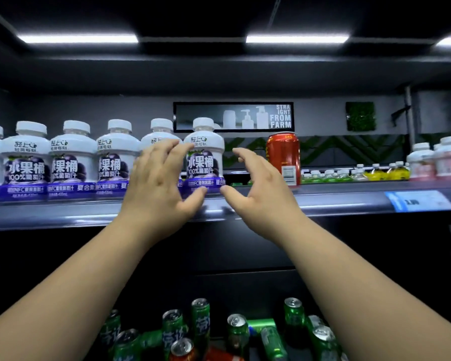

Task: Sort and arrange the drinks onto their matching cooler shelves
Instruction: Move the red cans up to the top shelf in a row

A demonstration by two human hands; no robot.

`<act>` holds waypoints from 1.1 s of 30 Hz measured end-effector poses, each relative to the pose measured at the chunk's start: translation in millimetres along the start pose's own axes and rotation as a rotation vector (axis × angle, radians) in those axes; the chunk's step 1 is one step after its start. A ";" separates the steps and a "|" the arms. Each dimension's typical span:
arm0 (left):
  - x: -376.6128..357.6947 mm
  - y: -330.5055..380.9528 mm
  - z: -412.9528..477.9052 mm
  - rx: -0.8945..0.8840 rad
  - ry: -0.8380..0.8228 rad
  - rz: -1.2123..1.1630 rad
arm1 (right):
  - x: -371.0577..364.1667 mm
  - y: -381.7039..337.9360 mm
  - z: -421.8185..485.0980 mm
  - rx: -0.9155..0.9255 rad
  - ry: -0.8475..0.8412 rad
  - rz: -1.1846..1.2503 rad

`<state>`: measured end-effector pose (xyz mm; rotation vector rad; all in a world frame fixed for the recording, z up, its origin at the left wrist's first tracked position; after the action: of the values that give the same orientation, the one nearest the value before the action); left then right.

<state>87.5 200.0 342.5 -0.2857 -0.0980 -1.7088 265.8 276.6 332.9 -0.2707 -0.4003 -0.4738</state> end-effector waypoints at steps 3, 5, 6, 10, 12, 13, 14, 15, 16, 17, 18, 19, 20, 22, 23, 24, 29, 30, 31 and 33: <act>-12.9 43.5 9.5 -0.031 -0.032 -0.166 | 18.3 22.6 -16.9 0.017 0.048 0.001; -20.7 70.2 19.6 0.015 -0.079 -0.262 | 35.3 43.3 -22.5 -0.008 0.109 -0.008; -25.7 82.0 24.8 0.051 -0.109 -0.296 | 44.2 53.6 -24.2 -0.032 0.124 -0.016; -56.5 117.0 48.3 0.255 -0.266 -0.392 | 78.0 93.3 -27.3 -0.117 0.081 -0.076; -75.0 126.5 59.1 0.359 -0.323 -0.453 | 92.0 109.5 -27.7 -0.120 0.046 -0.111; -83.1 129.4 64.0 0.399 -0.337 -0.455 | 98.5 116.5 -27.9 -0.116 0.032 -0.120; -89.7 131.6 68.7 0.433 -0.343 -0.440 | 104.6 123.1 -28.0 -0.115 0.021 -0.121; -94.7 133.0 72.8 0.460 -0.342 -0.410 | 110.7 129.4 -28.1 -0.115 0.013 -0.113; -99.1 134.2 76.4 0.482 -0.334 -0.380 | 116.6 135.6 -28.0 -0.118 0.005 -0.098; -103.2 136.6 79.6 0.499 -0.323 -0.364 | 122.4 142.0 -27.7 -0.124 -0.004 -0.082; -107.5 140.1 82.5 0.510 -0.315 -0.371 | 128.2 148.3 -27.1 -0.135 -0.013 -0.067; -111.3 146.3 84.7 0.514 -0.313 -0.399 | 133.5 154.4 -26.3 -0.146 -0.025 -0.052; -116.3 154.1 86.7 0.511 -0.312 -0.437 | 138.2 160.5 -25.5 -0.154 -0.037 -0.039; -126.2 174.6 90.8 0.488 -0.298 -0.517 | 147.1 172.1 -23.1 -0.168 -0.052 -0.019; -130.5 186.9 92.8 0.467 -0.280 -0.550 | 151.2 177.5 -21.8 -0.173 -0.051 -0.006; -135.7 199.4 94.9 0.438 -0.255 -0.577 | 155.4 183.1 -20.7 -0.177 -0.053 0.013; -163.7 255.0 108.3 0.413 -0.100 -0.673 | 177.8 207.5 -16.8 -0.144 -0.070 0.047; -169.2 265.2 112.1 0.422 -0.081 -0.697 | 183.4 213.9 -15.9 -0.141 -0.054 0.024; -173.7 274.2 115.8 0.436 -0.076 -0.760 | 190.0 221.6 -14.9 -0.153 -0.033 0.014; -181.3 291.0 123.1 0.463 -0.104 -0.970 | 204.1 241.5 -13.2 -0.201 0.025 0.061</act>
<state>413.7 355.5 388.5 0.0486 -0.8032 -2.5464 554.7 400.1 370.9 -0.4695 -0.3193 -0.4573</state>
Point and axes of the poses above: each hand's wrist, its own z-axis towards the middle knuckle, its own x-axis out of the back of the hand, y = z × x, the point moved 2 cm from there along z, towards the middle knuckle, and after that the axes turned 6 degrees about -z, right-handed, at the moved point
